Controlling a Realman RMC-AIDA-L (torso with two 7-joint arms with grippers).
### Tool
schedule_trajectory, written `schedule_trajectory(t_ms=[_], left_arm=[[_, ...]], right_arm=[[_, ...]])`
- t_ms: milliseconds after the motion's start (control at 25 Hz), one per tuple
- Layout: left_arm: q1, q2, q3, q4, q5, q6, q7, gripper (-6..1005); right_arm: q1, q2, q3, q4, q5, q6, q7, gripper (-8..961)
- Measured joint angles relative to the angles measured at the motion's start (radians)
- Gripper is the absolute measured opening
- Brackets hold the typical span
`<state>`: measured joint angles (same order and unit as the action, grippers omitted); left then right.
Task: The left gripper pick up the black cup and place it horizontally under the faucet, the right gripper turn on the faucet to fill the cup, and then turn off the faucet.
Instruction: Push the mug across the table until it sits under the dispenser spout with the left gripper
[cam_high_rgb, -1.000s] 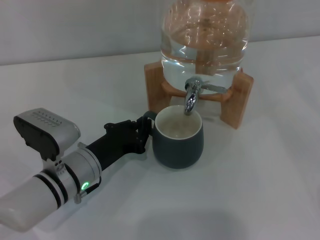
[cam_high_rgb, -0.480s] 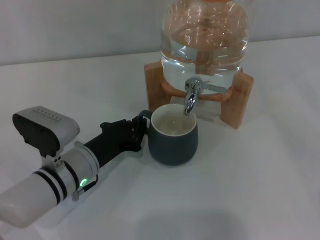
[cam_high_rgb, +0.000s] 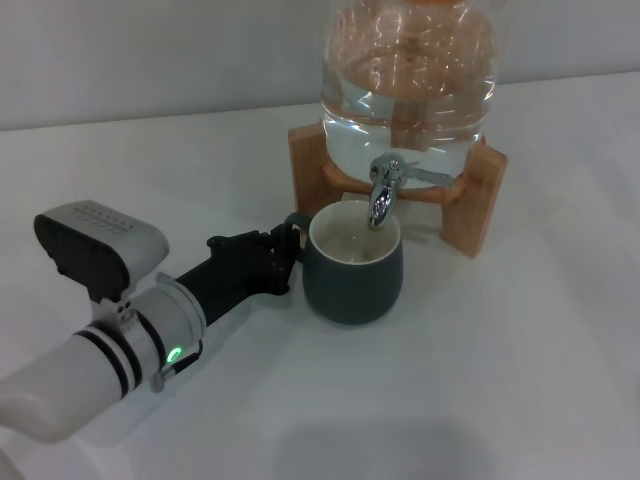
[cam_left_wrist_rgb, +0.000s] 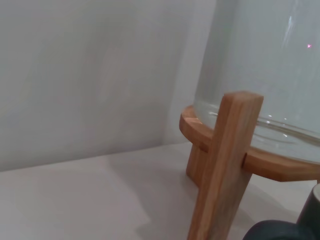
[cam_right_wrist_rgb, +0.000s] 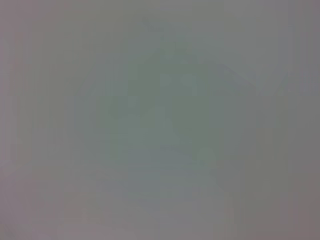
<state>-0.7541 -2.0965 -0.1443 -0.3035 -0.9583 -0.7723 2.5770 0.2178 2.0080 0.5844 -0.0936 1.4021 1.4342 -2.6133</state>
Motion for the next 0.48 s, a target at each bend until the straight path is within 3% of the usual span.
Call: schedule_trajectory(t_ms=[480], left_arm=[[-0.022, 0.0, 0.0, -0.033, 0.001, 0.052, 0.004, 164]], right_arm=[[0.002, 0.0, 0.0, 0.0, 0.0, 0.0, -0.001, 855]])
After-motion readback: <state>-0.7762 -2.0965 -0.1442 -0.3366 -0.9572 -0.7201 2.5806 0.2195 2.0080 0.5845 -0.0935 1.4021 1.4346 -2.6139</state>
